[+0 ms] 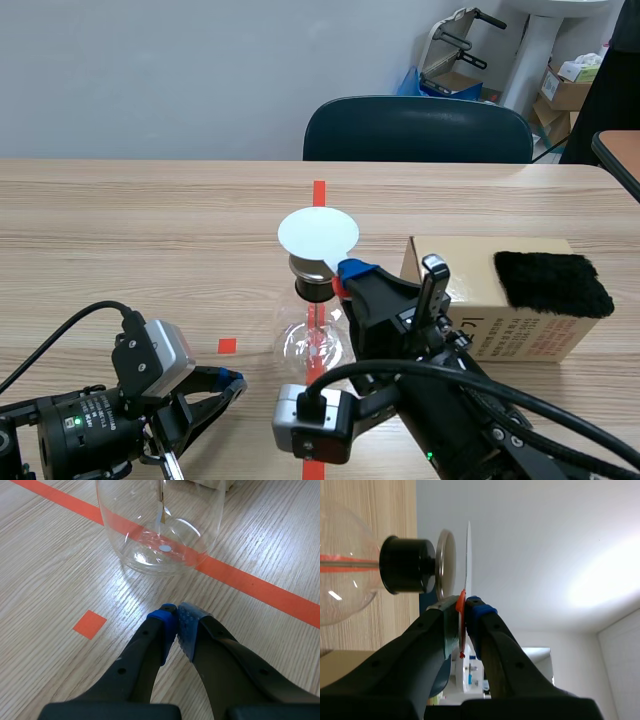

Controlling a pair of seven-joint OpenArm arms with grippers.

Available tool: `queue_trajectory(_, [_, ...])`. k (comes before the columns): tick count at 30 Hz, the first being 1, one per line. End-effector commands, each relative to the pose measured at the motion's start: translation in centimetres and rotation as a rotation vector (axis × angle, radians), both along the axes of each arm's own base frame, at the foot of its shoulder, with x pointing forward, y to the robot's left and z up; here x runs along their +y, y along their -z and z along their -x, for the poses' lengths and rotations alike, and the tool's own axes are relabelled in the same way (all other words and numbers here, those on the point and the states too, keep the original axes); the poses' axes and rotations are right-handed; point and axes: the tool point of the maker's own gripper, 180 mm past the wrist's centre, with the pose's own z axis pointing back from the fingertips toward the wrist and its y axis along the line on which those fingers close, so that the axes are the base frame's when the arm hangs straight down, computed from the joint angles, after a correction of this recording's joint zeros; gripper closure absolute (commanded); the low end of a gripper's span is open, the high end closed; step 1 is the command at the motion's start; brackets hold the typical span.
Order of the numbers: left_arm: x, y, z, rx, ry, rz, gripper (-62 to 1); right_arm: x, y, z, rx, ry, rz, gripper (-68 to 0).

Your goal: Do the electroscope experiment

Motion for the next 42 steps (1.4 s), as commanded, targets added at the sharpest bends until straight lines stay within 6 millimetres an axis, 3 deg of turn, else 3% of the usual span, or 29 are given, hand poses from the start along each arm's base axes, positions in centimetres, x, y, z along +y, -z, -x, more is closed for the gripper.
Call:
queue_trajectory(1, [-0.6,-1.1,-0.5,-0.027,0.002,0.032,-4.0,-0.1,-0.8,-0.3,-0.036,-0.015,0.006,-0.4])
queue_trajectory(11, [-0.6,-1.1,-0.5,-0.027,0.002,0.032,-4.0,0.8,-0.8,0.4,-0.036,-0.075,0.009,-0.4])
queue_trajectory(29, [-0.6,-1.1,-0.5,-0.027,0.002,0.032,-4.0,0.4,-0.8,0.1,-0.036,-0.052,0.008,-0.4])
queue_trajectory(34, [-0.6,-1.1,-0.5,-0.027,0.002,0.032,-4.0,-1.3,-0.9,-1.1,-0.036,0.065,0.003,-0.4])
queue_trajectory(42, [-0.6,-1.1,-0.5,-0.027,0.002,0.032,-4.0,-6.5,-1.0,-3.2,-0.038,0.377,-0.011,-0.4])
